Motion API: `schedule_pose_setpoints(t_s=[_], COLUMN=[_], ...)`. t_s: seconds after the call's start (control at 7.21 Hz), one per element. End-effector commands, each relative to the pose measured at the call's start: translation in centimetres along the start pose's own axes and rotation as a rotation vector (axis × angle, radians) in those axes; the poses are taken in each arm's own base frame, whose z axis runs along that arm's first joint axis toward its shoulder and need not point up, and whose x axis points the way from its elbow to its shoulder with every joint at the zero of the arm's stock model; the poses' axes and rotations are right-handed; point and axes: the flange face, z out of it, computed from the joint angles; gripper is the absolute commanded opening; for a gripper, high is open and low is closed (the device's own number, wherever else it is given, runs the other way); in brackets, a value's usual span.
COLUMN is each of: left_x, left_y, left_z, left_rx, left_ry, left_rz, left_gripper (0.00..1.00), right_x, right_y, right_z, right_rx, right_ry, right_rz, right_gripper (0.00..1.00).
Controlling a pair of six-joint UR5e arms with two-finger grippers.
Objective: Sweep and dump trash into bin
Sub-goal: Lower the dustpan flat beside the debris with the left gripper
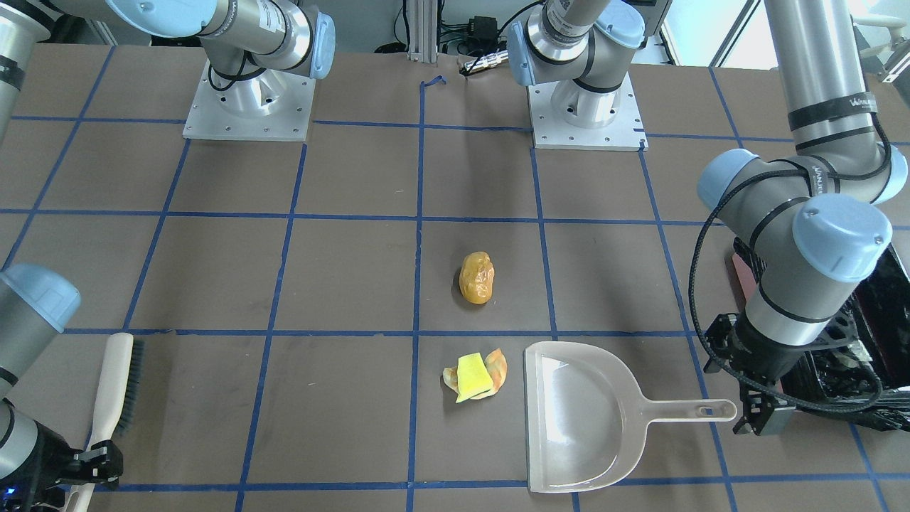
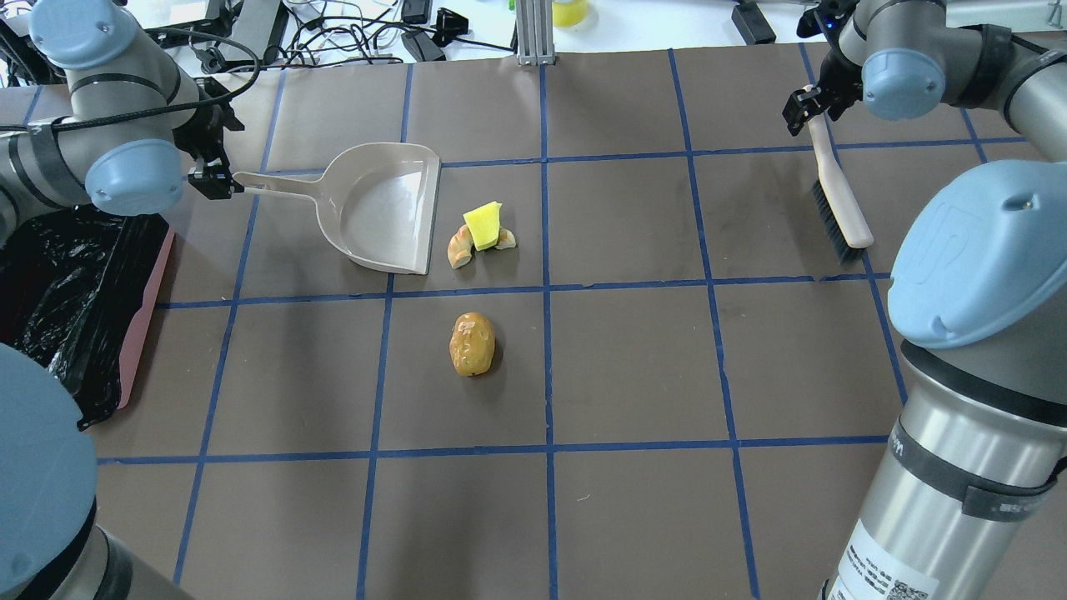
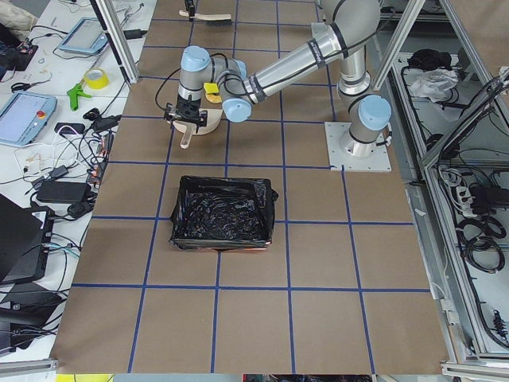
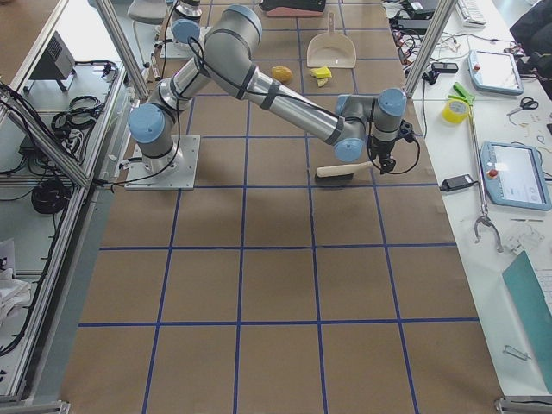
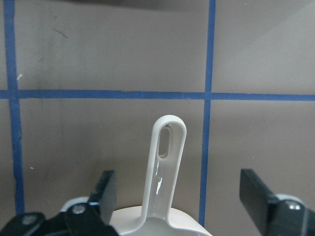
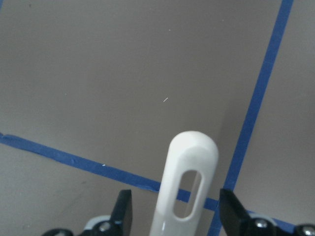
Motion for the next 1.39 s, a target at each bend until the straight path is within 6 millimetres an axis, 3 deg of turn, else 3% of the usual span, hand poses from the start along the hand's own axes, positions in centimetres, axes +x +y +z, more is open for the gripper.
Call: schedule_pose_setpoints(t_s=[0.0,0.56,0.83,1.11,1.25], left_x=[-0.1,0.7,0.4,0.4,0.4], left_y=[3.2,2.4,2.1,2.1,2.2], left_z=[1.8,4.1,6.3,6.7,6.8], left_rx=[-0.062,0.006,0.022,0.023,0.021], left_ry=[-0.026,-0.14,-0.175,-0.181,-0.179], left_rz=[-0.04,-0.017,-0.018,-0.017,-0.025], left_gripper=[0.98,0.96,0.95,0.88,0.15], right_x=[-0.1,0.0,-0.1,-0.6,-0.6], right_y=[0.1,0.0,-0.2,0.0,0.0], right_z=[0.1,-0.6,-1.8,-1.2,-1.1], right_rx=[0.0,0.006,0.022,0.032,0.034], right_ry=[-0.007,-0.003,-0.002,-0.038,-0.035], right_rz=[0.0,0.004,0.037,0.025,0.02], right_gripper=[0.47,0.08,0.02,0.01,0.07])
